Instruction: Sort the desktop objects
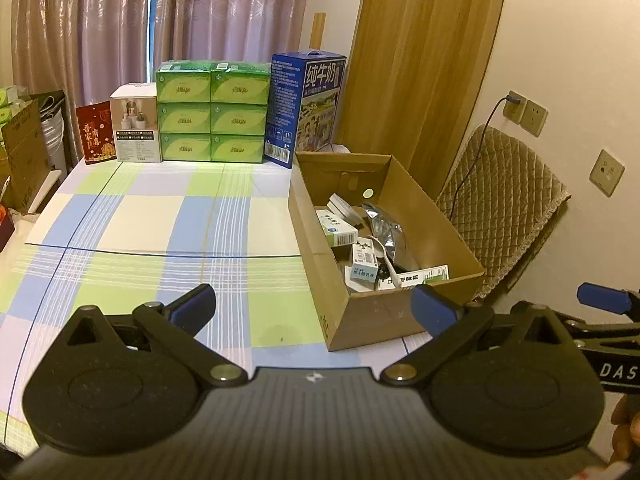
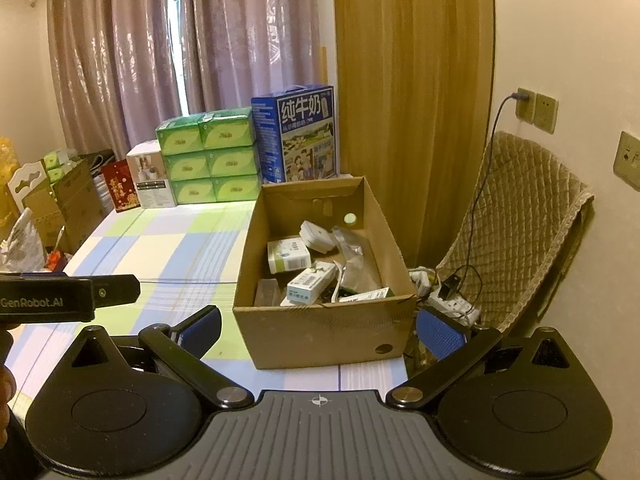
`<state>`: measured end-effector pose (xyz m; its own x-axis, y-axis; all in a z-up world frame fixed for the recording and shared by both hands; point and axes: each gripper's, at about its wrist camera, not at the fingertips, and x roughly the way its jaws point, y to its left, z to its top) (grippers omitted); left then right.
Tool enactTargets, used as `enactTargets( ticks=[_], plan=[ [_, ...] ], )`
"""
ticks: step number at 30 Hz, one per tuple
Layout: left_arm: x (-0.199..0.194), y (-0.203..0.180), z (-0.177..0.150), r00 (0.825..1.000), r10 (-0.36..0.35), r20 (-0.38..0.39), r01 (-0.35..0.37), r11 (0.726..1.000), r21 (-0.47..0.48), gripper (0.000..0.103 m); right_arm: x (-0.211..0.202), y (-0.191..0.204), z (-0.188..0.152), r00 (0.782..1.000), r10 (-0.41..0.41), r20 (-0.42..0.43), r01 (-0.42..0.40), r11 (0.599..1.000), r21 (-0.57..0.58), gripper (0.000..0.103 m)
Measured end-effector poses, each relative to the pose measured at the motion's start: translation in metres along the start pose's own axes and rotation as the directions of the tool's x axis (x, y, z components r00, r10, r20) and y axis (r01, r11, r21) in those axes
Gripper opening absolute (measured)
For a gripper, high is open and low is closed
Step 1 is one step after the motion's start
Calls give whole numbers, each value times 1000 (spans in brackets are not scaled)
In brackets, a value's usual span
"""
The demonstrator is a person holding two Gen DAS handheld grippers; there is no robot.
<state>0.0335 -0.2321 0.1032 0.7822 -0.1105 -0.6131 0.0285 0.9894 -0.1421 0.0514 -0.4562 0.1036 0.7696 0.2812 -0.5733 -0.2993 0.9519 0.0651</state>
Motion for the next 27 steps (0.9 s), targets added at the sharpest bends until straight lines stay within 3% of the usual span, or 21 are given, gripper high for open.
enactTargets(
  ticks=[27],
  plan=[
    [11,-6,-8,1000,0,-25,1,1000,31,102,5,-4,-7,1000,0,-17,0,1000,6,101]
  ],
)
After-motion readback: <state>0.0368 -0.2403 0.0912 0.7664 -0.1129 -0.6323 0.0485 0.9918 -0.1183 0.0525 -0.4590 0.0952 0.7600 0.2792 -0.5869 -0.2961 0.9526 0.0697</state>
